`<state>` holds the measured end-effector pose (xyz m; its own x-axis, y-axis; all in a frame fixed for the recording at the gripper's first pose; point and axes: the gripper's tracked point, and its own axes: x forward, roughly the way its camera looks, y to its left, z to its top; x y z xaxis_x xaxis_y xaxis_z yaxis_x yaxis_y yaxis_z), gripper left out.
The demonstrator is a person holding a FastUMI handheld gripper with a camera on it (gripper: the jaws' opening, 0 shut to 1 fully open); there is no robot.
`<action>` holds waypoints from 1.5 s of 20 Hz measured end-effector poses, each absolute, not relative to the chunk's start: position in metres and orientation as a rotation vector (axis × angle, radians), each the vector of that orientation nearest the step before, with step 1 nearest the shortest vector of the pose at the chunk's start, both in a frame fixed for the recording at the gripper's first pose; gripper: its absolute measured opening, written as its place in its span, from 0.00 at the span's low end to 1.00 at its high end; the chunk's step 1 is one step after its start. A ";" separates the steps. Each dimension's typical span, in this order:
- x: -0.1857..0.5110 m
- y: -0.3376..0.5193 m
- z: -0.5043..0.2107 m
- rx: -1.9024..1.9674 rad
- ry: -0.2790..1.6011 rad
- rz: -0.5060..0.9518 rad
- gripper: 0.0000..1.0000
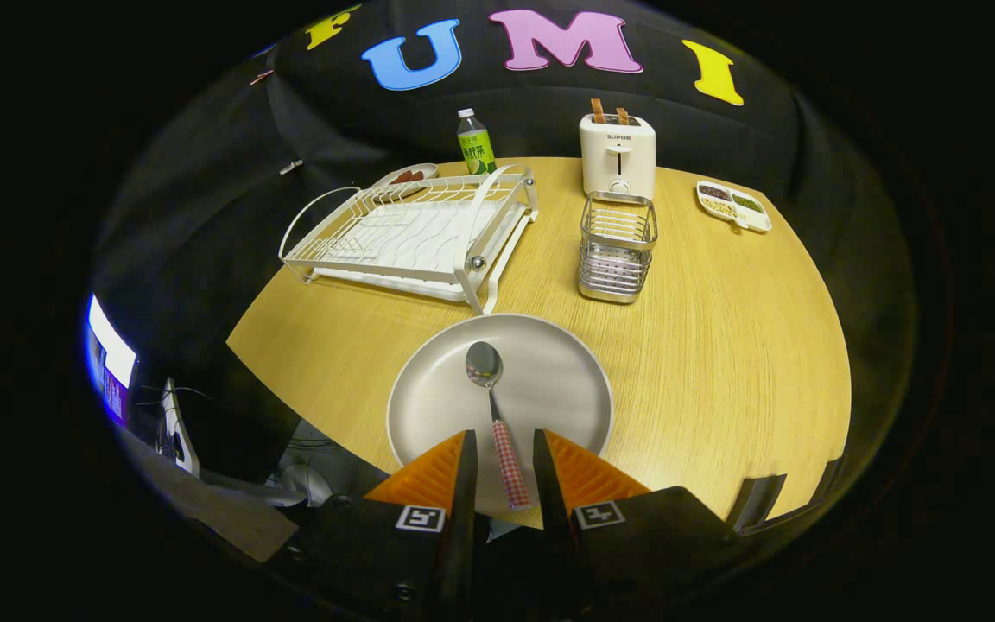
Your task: Take the plate from the dish rack, then take the spoon from the basket and place it into the plate.
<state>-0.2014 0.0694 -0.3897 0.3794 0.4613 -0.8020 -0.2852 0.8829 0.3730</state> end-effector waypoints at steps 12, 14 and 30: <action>-0.182 0.075 -0.365 0.171 1.042 0.427 0.98; -0.166 0.070 -0.349 0.174 0.997 0.404 0.98; -0.039 0.004 -0.151 0.100 0.538 0.239 0.99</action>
<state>-0.0388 0.0040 -0.1510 0.8320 0.2509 -0.4947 -0.1986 0.9675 0.1567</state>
